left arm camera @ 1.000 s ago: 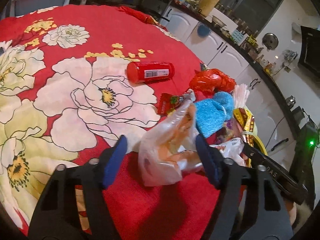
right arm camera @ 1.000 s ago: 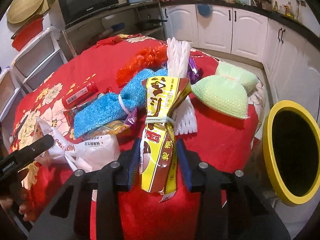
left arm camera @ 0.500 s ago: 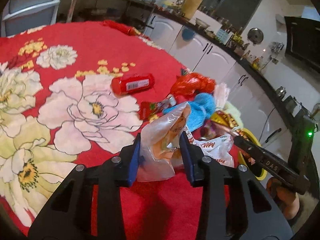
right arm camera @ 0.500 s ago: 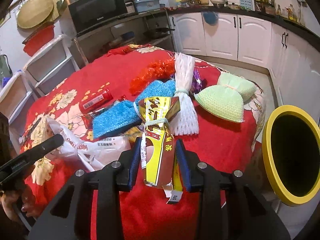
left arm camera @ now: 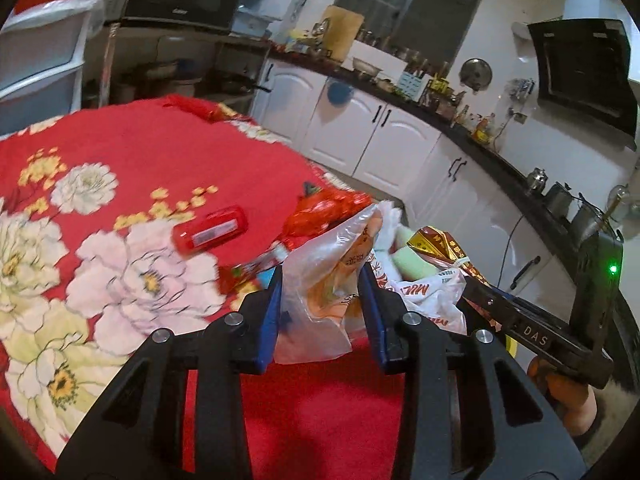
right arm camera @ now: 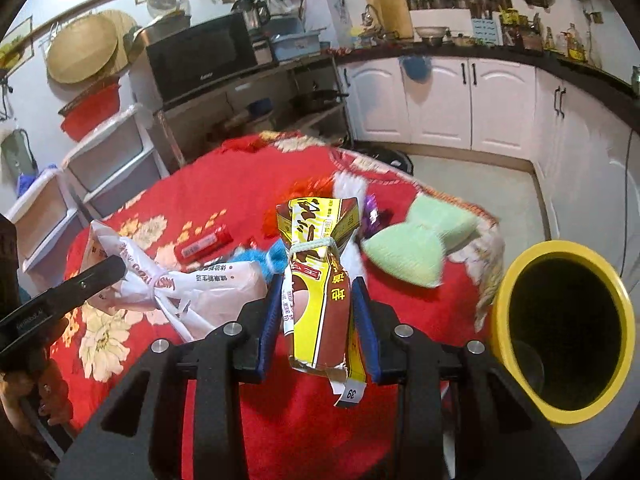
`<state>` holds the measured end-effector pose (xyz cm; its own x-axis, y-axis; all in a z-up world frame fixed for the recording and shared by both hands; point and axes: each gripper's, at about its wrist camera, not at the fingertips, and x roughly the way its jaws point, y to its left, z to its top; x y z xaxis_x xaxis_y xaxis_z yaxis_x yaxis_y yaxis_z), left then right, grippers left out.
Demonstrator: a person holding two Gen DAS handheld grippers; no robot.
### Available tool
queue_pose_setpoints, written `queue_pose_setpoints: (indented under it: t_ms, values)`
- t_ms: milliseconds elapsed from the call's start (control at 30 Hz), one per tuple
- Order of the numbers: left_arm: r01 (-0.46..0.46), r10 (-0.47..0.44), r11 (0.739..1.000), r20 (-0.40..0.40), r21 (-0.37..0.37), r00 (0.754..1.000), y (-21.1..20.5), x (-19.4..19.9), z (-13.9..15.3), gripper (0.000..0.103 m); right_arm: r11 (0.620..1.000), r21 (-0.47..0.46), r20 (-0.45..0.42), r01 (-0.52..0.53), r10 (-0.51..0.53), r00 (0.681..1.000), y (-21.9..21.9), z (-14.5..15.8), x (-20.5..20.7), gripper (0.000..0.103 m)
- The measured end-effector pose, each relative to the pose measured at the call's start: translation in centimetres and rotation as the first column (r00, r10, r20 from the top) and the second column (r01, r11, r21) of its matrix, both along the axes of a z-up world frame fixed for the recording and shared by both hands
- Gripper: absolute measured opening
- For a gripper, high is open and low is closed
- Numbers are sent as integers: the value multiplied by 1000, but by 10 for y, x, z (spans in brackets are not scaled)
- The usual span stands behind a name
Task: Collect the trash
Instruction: 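Carry the wrapper with the right tool while the left tool carries the bag over the bin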
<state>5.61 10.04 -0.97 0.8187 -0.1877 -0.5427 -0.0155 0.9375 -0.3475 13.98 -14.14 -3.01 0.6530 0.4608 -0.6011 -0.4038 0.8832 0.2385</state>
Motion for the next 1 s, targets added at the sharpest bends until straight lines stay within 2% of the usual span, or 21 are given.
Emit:
queue_pose_setpoints:
  t_ms: [467, 1000]
  values:
    - [120, -122, 992, 58, 34, 991, -70, 45, 25, 29, 988, 34, 72, 148, -150, 986, -71, 29, 3, 33]
    - [253, -258, 965, 72, 71, 964, -150, 90, 28, 29, 949, 31, 60, 314, -315, 947, -144, 21, 8, 33]
